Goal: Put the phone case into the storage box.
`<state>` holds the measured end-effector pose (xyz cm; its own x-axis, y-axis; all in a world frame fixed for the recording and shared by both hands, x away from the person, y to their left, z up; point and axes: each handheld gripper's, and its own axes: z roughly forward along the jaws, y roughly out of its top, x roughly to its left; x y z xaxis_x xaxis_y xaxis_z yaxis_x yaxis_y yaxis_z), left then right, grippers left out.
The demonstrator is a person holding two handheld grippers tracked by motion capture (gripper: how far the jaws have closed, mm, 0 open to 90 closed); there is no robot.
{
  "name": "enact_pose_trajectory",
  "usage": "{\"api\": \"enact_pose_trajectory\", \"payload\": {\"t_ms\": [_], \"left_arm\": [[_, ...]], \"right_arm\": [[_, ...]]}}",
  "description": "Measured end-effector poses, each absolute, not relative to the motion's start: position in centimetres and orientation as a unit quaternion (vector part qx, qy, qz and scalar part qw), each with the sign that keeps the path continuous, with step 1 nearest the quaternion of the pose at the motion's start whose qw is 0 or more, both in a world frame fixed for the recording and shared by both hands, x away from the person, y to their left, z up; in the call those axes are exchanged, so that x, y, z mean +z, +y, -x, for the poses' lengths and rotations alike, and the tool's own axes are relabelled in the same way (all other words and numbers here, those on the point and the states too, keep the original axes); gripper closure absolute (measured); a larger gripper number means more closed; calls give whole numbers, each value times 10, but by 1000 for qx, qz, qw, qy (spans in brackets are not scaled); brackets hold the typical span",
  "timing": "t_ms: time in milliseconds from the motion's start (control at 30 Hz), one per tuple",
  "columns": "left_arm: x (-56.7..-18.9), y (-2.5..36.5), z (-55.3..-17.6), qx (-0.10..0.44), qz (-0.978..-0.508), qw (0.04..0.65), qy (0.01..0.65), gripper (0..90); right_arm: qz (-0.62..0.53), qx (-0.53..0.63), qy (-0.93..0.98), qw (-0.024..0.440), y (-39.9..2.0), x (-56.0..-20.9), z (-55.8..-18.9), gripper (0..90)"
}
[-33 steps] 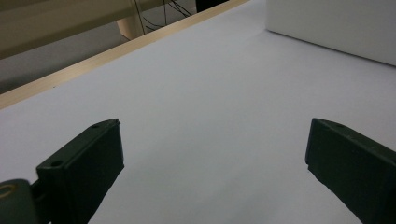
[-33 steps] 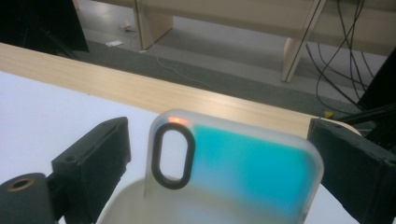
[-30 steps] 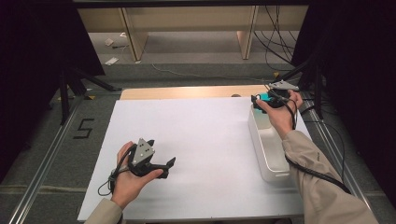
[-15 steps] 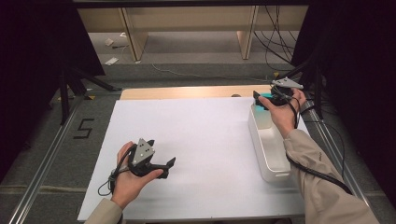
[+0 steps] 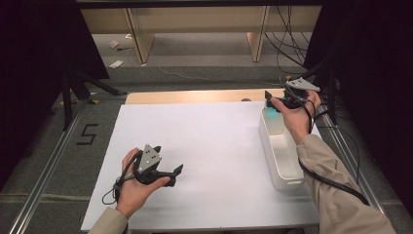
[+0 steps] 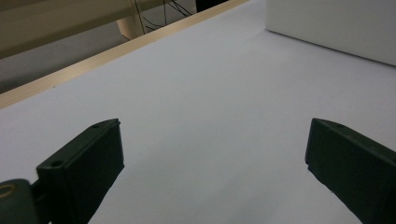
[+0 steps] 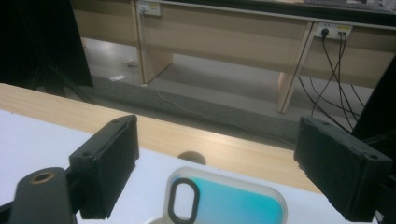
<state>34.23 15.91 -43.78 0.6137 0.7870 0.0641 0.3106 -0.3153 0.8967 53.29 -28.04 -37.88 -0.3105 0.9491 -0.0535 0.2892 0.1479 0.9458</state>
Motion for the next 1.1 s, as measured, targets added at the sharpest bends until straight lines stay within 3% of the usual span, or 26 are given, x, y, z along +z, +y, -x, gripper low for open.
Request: {"api": "enact_pose_trajectory", "payload": {"t_ms": [367,1100], "left_arm": [[-438,159,-342,256,-769,463,358,36],[-438,159,-342,256,-770,462,359,39]], "right_arm": [[-437,478,686,333,-266,-370,-518,197],[-363,508,737,259,-229,-371,-483,198]]}}
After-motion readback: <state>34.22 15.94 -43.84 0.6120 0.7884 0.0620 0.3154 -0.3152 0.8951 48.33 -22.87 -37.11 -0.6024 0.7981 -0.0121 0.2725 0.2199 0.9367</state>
